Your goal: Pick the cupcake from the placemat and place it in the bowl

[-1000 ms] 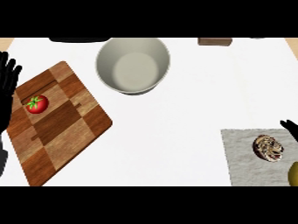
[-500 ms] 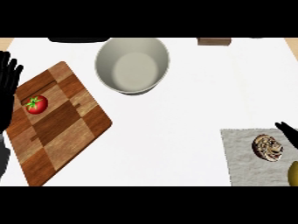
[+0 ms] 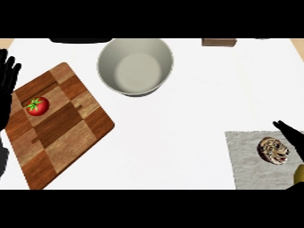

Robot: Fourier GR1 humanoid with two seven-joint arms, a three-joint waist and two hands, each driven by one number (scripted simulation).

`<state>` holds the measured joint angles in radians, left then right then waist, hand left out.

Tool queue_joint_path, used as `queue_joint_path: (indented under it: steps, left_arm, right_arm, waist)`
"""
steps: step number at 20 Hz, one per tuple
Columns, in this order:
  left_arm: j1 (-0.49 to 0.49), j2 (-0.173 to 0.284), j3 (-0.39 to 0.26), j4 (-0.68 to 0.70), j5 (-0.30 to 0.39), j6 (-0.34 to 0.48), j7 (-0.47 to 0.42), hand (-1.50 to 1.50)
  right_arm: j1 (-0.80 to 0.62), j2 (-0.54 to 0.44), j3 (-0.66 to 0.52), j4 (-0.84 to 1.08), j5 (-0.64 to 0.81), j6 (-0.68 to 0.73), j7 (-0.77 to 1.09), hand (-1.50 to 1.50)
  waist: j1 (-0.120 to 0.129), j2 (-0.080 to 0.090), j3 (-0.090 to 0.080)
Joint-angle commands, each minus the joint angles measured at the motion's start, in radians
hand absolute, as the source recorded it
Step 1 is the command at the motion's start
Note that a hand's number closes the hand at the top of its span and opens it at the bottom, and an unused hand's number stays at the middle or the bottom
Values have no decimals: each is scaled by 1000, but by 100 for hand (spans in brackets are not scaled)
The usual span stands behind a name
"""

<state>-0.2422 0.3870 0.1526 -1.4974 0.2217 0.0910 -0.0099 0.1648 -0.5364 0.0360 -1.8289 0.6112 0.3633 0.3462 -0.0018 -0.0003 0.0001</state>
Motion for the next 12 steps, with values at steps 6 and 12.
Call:
queue_joint_path:
  steps: [6, 12]
  left_arm:
    - [-17, -51, 25, 61, -34, -32, -45, 0]
    - [25, -77, 16, -36, -70, -5, 9, 0]
  right_arm:
    - [-59, 89, -7, 116, 118, 1, -43, -150]
    - [-93, 169, 30, 175, 186, -5, -14, -150]
  waist:
    - [-1, 1, 0]
    - [2, 0, 0]
